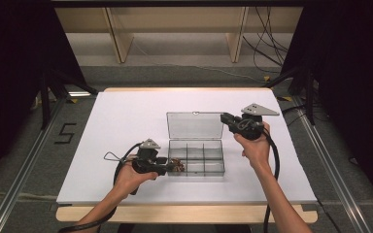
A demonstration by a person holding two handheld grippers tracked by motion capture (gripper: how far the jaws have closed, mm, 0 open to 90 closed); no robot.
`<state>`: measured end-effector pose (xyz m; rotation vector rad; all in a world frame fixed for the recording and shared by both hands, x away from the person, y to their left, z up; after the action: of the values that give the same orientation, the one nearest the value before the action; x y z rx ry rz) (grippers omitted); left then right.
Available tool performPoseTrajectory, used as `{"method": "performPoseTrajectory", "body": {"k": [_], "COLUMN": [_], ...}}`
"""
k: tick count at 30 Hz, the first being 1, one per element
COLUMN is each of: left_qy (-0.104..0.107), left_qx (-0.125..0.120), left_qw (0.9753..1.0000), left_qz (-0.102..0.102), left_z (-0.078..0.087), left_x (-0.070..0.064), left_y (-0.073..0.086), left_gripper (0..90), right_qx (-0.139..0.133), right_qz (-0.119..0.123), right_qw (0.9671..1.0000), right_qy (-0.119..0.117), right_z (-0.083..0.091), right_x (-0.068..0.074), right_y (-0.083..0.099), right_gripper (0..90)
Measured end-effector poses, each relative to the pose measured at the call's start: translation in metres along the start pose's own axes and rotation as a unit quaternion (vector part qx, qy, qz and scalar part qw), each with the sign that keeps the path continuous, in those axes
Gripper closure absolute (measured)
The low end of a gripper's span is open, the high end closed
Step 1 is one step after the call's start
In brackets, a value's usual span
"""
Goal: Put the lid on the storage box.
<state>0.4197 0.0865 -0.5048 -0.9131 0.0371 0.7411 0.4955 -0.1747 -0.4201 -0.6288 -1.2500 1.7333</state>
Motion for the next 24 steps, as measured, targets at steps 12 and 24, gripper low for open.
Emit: {"method": "performPoseTrajectory", "body": {"k": [12, 24], "left_qy": [0.009, 0.009], "left_qx": [-0.015, -0.026], "left_qw": [0.9998, 0.9995], "left_qz": [0.006, 0.016], "left_z": [0.01, 0.027], "left_x": [-0.008, -0.009], "left_y": [0.002, 0.02], "left_gripper": [45.9, 42.8], "right_qx": [-0.01, -0.009], "right_qz": [0.024, 0.019], "right_qw": [0.9996, 0.9998], "right_qy": [0.006, 0.007], "right_z": [0.006, 0.02], "right_x": [0.002, 0.011], "right_y": [0.003, 0.007], "right_gripper": [79.9, 78.9]}}
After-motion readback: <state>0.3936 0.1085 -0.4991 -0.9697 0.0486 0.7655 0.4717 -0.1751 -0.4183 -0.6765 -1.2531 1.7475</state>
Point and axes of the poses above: each handheld gripper's, and its own axes: z roughly backward along the jaws, y roughly out of its underside, x roughly to its left, the point moved 6 cm from there along -z, roughly forward along the jaws, and after that the axes turned 8 degrees about y, right-handed, at the moved point
